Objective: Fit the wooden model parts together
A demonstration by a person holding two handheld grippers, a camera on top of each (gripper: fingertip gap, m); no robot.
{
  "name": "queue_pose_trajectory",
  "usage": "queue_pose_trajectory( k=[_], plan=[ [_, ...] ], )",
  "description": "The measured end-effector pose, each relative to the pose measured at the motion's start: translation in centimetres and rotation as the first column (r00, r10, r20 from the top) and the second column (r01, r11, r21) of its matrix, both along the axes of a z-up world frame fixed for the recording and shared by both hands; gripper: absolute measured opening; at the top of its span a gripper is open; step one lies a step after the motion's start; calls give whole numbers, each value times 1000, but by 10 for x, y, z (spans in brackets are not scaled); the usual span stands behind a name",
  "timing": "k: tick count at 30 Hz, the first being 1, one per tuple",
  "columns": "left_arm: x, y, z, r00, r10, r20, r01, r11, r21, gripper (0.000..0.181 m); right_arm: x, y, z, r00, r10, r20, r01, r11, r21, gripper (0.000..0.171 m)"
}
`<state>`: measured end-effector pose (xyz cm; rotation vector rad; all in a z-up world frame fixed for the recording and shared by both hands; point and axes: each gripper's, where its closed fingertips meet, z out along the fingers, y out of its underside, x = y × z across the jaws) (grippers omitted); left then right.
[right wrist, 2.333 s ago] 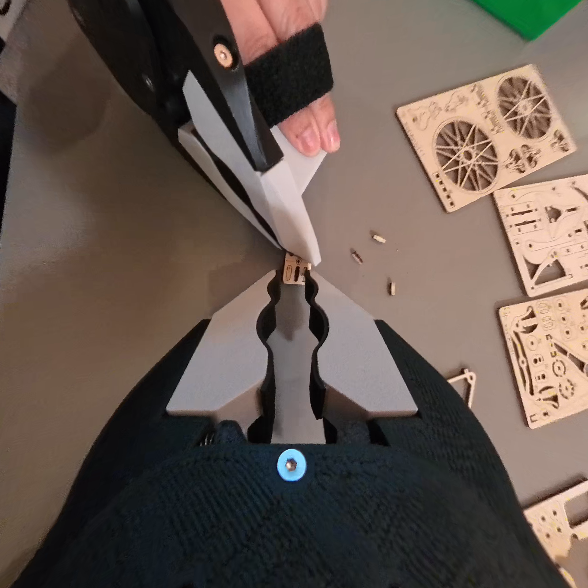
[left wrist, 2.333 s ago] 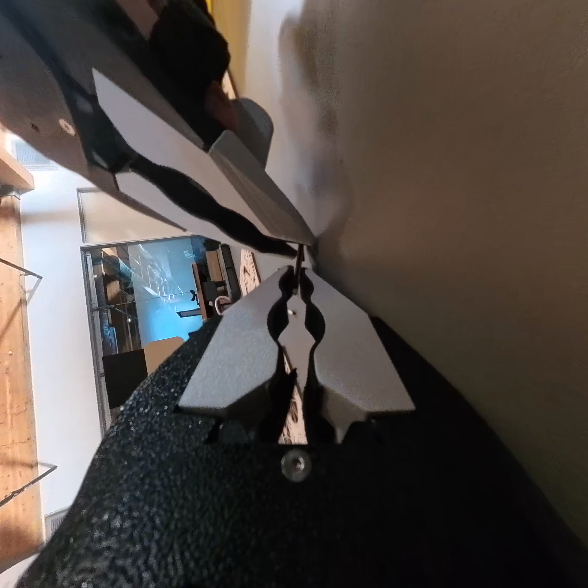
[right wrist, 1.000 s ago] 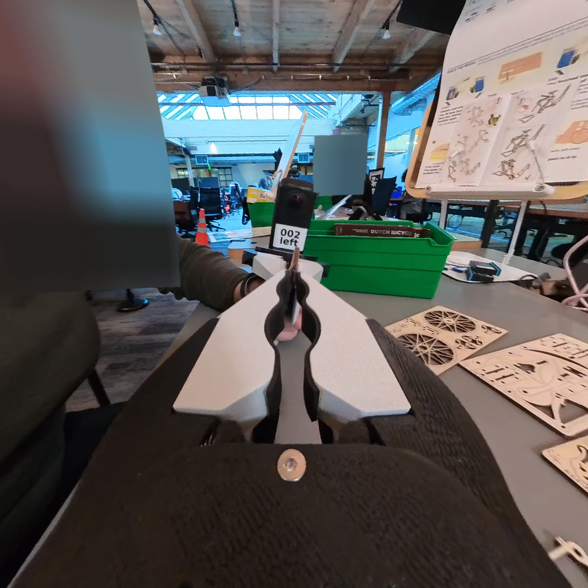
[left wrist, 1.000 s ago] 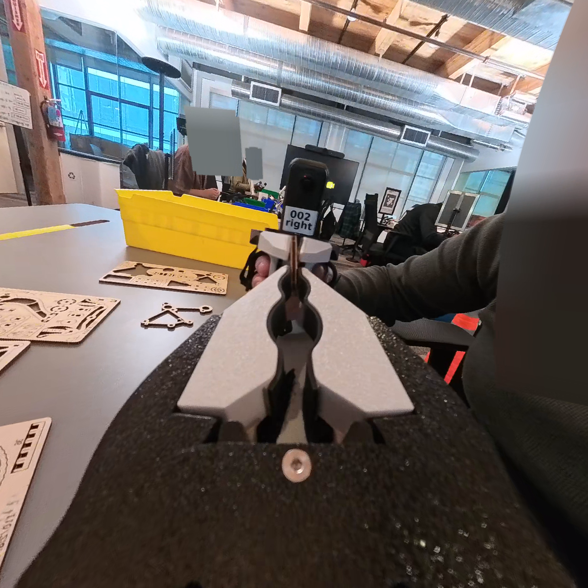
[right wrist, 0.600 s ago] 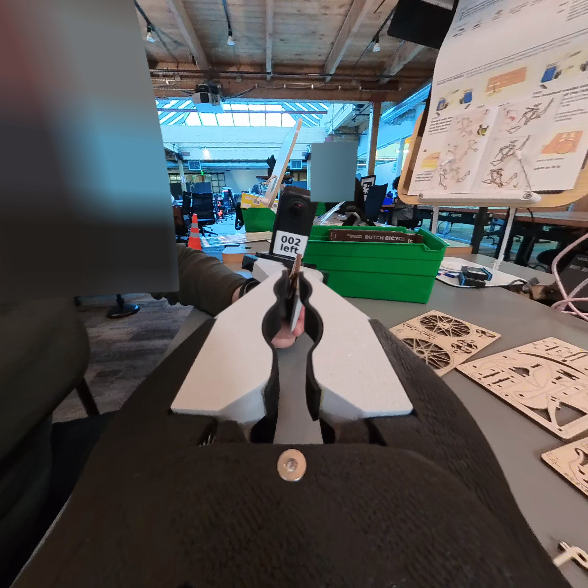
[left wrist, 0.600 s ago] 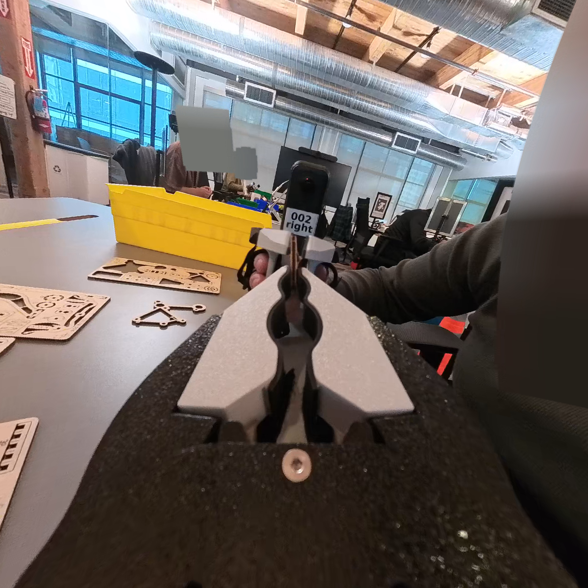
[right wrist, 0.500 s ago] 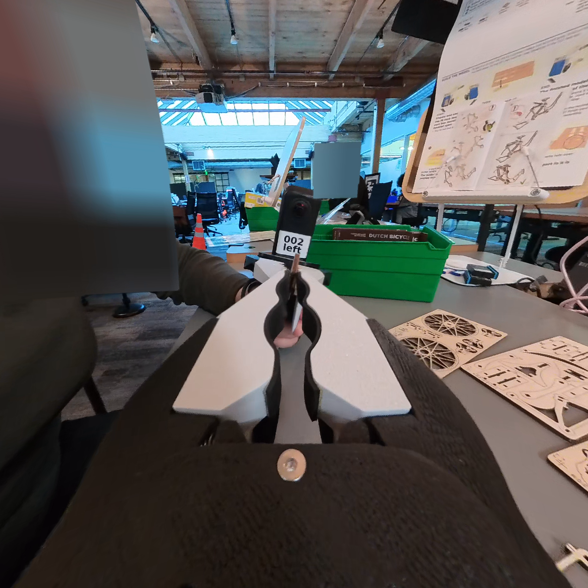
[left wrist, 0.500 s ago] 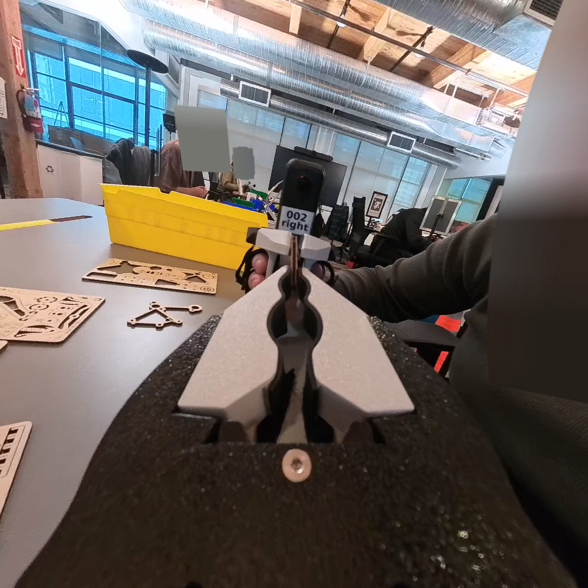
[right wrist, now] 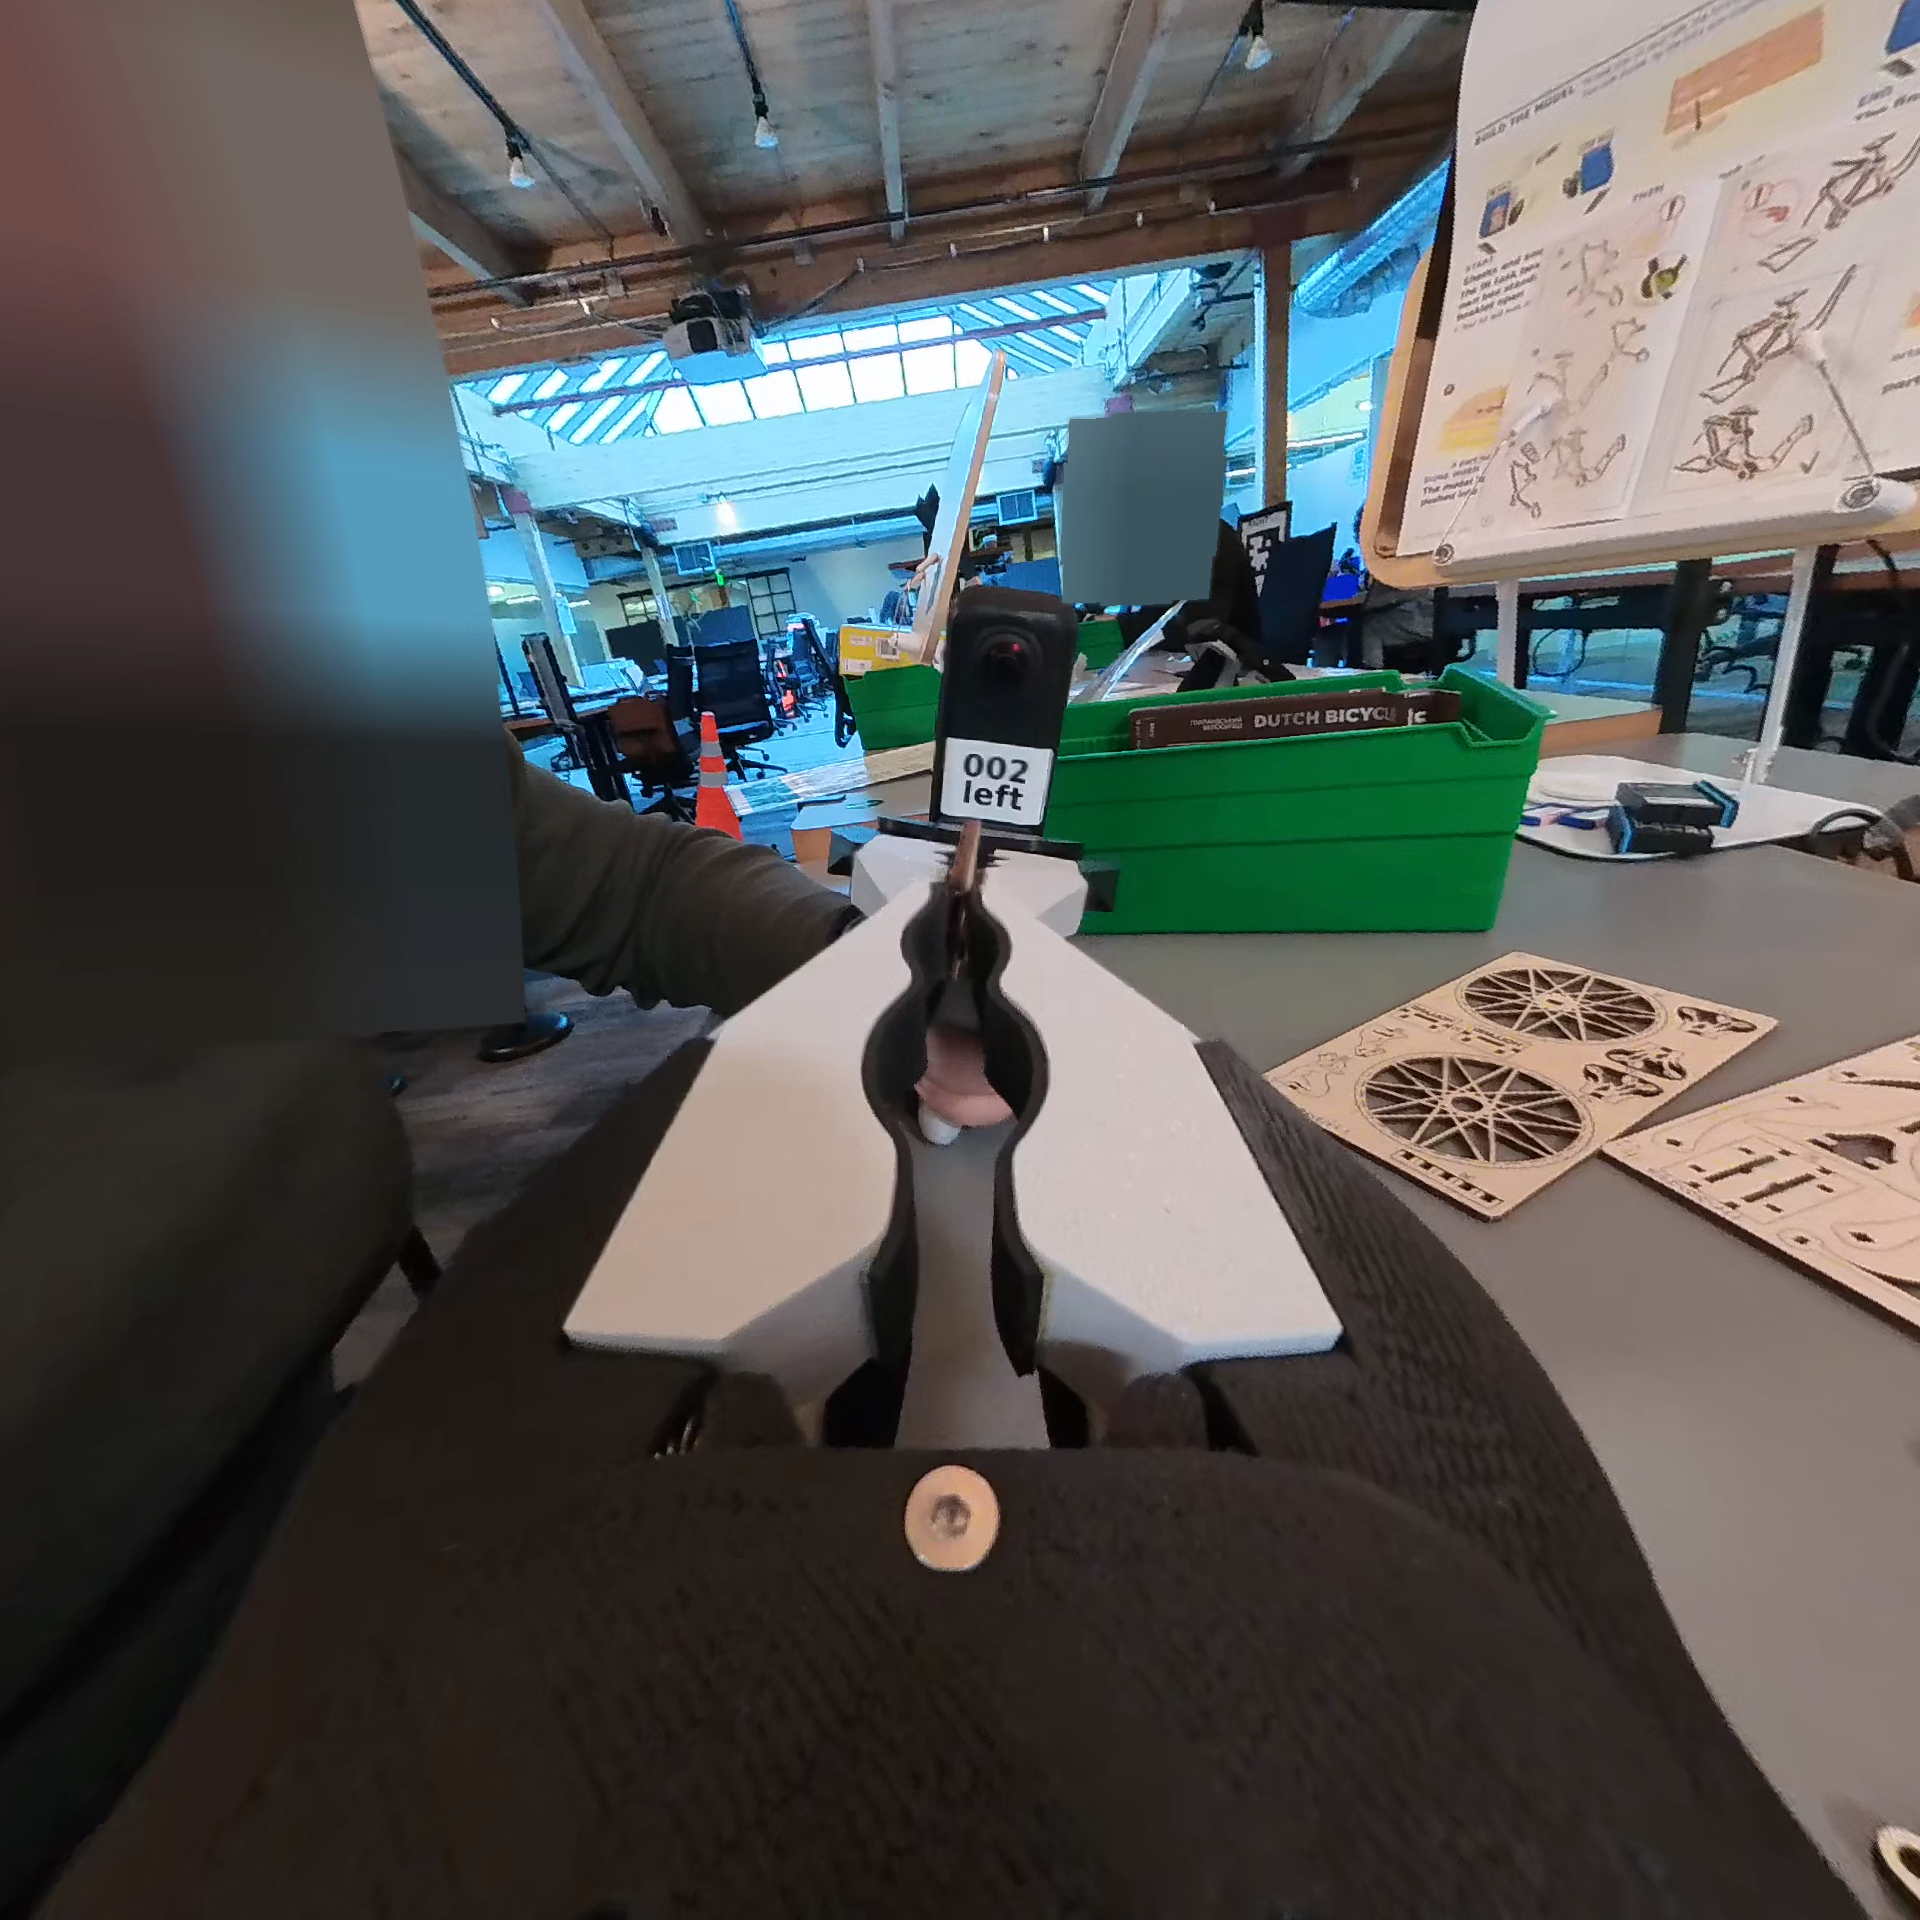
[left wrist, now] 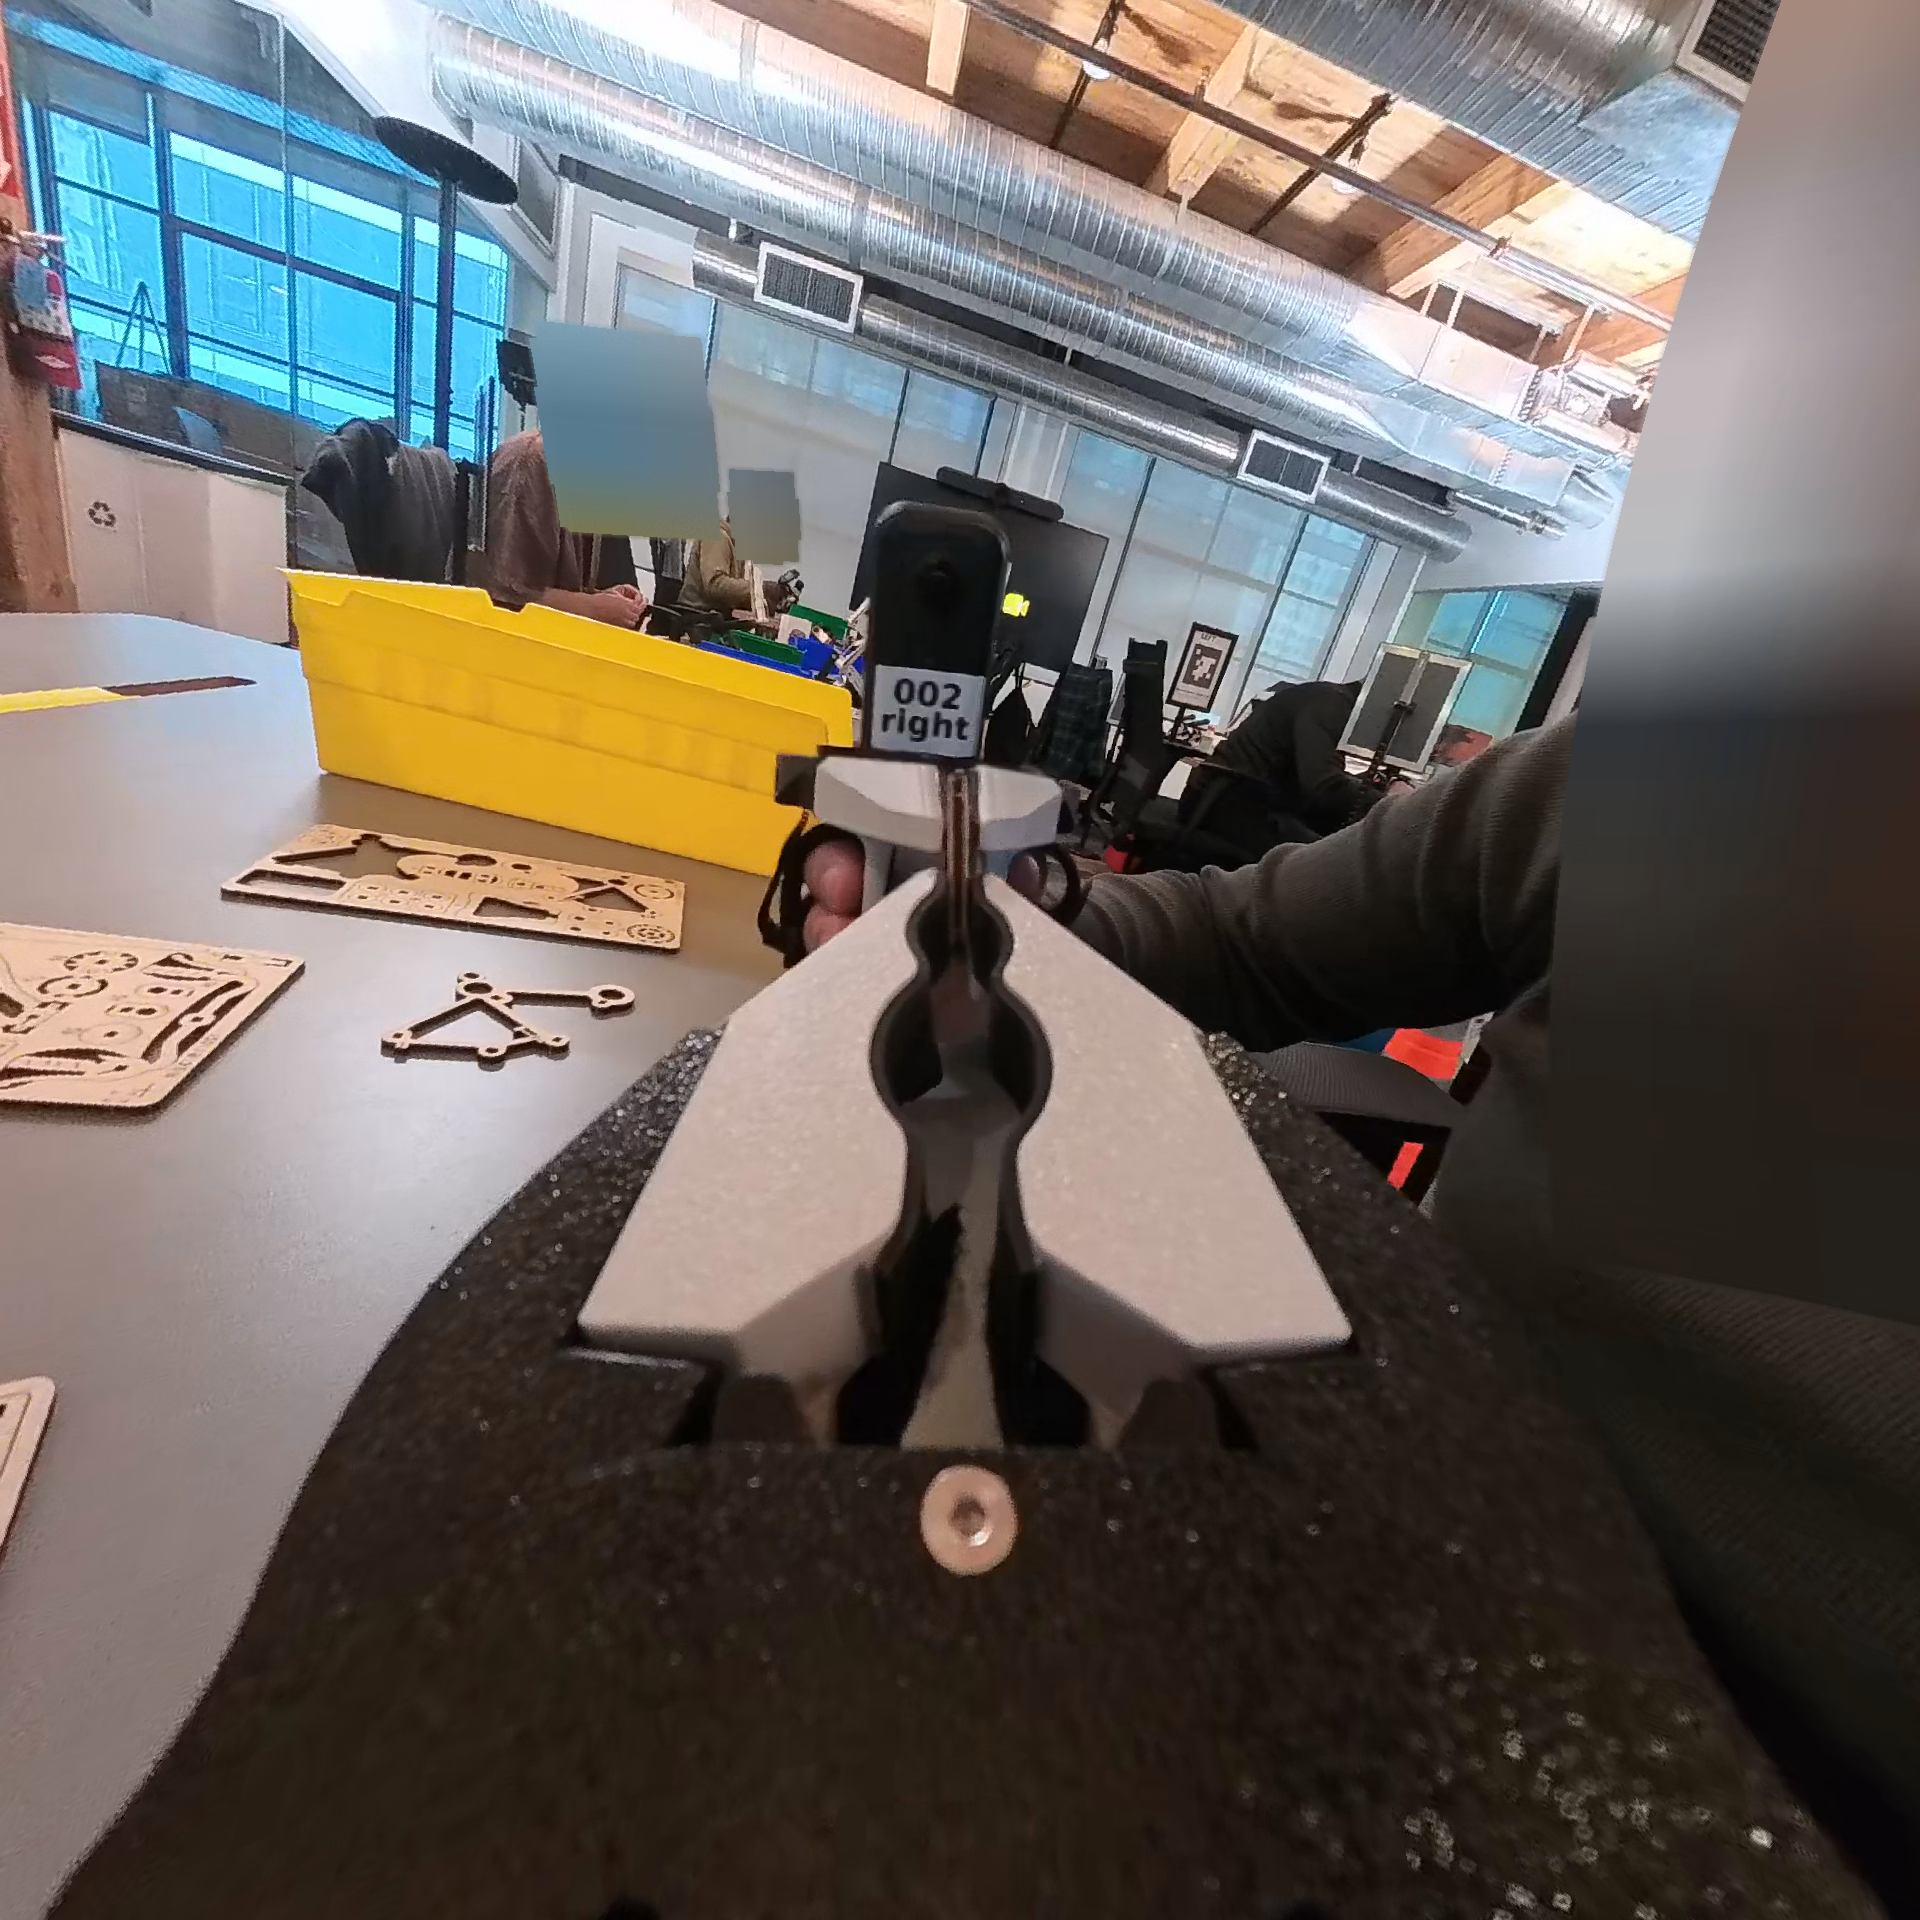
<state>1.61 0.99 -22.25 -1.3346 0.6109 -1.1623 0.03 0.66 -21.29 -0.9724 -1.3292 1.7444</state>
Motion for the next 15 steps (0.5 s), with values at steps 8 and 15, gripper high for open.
queue_pose_trajectory(
  k=[8, 15],
  plan=[
    [1, -1, 0, 1000, -4, -2, 4, 1000, 6, 0, 0, -2, 0, 1000, -6, -7, 7, 999, 35, 0],
    [6, -9, 1, 999, -45, -10, 45, 998, 37, 0, 7, -11, 2, 997, 57, -60, -54, 997, 62, 0]
  ],
)
